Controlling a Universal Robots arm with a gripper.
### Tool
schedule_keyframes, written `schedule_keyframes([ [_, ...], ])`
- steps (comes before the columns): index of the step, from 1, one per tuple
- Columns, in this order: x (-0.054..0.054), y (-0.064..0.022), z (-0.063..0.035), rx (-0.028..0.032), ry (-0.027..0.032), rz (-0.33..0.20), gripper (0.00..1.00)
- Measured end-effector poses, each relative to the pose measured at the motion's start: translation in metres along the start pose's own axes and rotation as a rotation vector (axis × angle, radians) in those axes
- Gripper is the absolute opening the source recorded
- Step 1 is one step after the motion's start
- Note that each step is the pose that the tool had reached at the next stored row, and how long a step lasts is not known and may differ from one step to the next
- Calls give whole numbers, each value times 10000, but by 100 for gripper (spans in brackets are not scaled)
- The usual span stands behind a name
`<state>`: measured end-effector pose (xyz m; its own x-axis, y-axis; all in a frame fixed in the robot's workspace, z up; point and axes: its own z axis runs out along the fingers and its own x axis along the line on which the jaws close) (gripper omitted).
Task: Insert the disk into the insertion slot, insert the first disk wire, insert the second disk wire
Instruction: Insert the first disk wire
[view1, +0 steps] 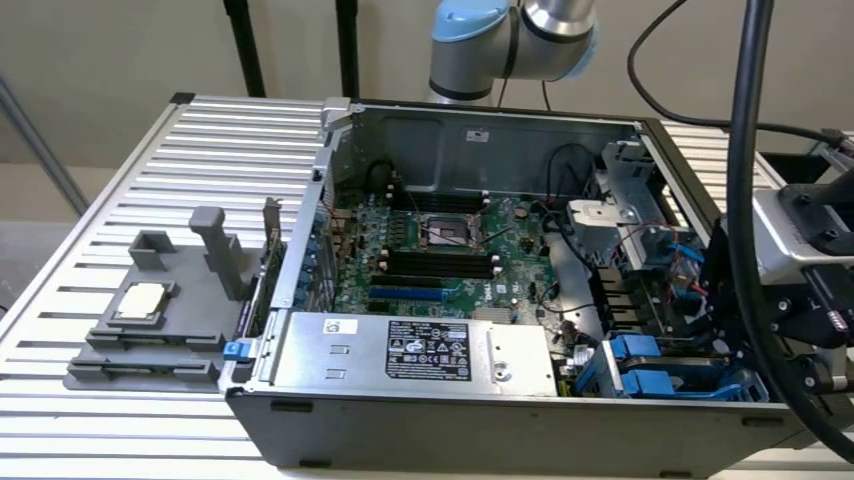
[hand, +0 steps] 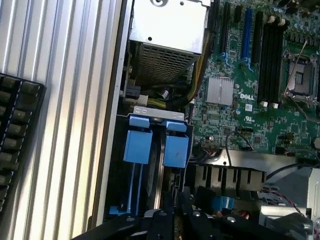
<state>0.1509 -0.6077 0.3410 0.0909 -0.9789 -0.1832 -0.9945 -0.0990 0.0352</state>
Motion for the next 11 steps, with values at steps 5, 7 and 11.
schedule_keyframes([
  [5, -25, 13, 2, -50, 274, 27, 16],
  [7, -46, 19, -1, -65, 381, 33, 16],
  [11, -155, 28, -32, -83, 563, 43, 16],
])
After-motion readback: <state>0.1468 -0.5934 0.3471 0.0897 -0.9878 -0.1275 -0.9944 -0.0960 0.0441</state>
